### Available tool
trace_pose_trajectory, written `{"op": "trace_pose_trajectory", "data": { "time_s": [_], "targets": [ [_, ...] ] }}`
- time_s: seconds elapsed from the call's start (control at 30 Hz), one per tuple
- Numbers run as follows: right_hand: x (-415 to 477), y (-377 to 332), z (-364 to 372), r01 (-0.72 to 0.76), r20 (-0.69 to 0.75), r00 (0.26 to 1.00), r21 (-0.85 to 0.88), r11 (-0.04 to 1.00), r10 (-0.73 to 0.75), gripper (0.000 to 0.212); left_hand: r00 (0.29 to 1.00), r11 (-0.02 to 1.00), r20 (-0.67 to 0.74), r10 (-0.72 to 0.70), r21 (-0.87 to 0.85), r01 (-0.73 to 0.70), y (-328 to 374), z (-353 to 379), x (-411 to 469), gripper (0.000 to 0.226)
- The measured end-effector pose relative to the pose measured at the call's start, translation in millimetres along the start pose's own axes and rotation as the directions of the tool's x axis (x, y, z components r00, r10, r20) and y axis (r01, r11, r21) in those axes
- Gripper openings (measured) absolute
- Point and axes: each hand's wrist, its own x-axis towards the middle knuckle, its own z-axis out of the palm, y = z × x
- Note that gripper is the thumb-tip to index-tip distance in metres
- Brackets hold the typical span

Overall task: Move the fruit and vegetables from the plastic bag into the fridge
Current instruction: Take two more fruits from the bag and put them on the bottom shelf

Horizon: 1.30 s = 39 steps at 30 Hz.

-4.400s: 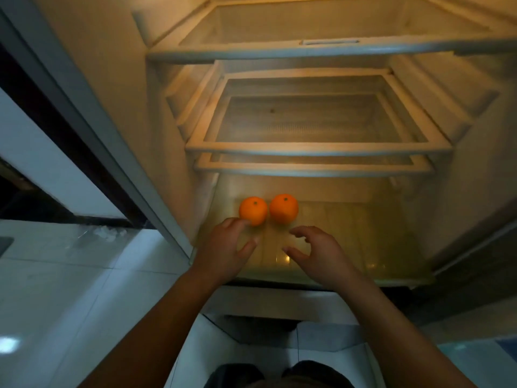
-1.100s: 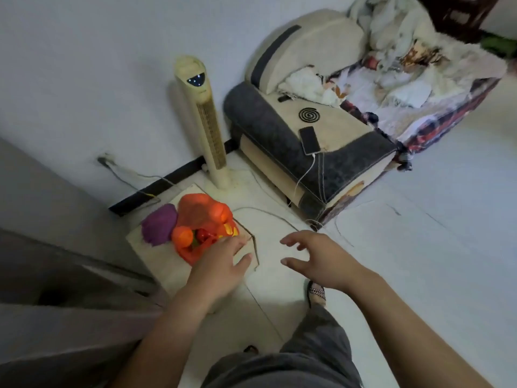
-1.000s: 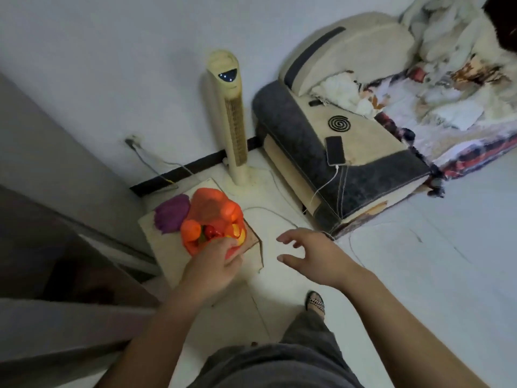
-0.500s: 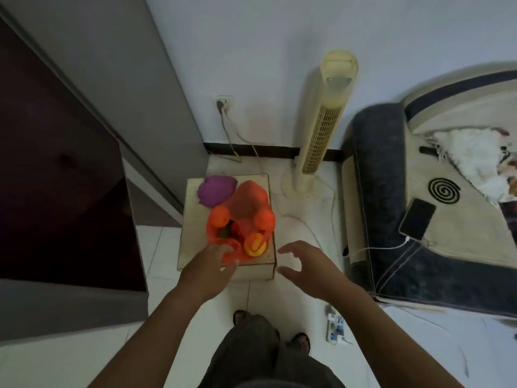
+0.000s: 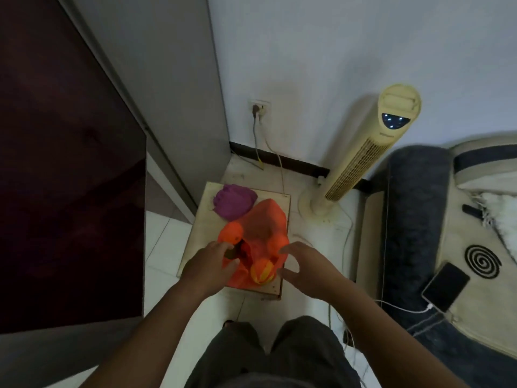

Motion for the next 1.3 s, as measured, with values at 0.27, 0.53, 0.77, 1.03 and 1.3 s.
{"op": "trace_pose_trajectory", "data": {
  "time_s": [0.27,0.53,0.77,1.03,1.3],
  "targets": [
    [103,16,1,0.138,0.201,0.972,-0.057,0.989,-0.124,0.053,0.984,0.981,-0.038,-0.175,-0.088,0.171,-10,18,45,0.044],
    [198,55,42,0.253,0.264,0.942,-0.147,0.956,-0.208,0.061,0.922,0.922,-0.162,-0.351,-0.230,0.311,-36,74,94,0.050],
    [254,98,100,0.383,0.406,0.882,-0.317,0.867,-0.241,0.083,0.893,0.855,-0.106,-0.438,-0.356,0.377,-50,126,133,0.073],
    [275,135,118,0.250,0.313,0.932,-0.200,0.947,-0.180,0.082,0.903,0.866,-0.118,-0.414,-0.357,0.350,-75,156,166,0.086],
    [277,130,114,0.248,0.242,0.947,-0.135,0.959,-0.210,0.079,0.924,0.896,-0.109,-0.367,-0.309,0.319,-94,150,198,0.088]
  ]
}}
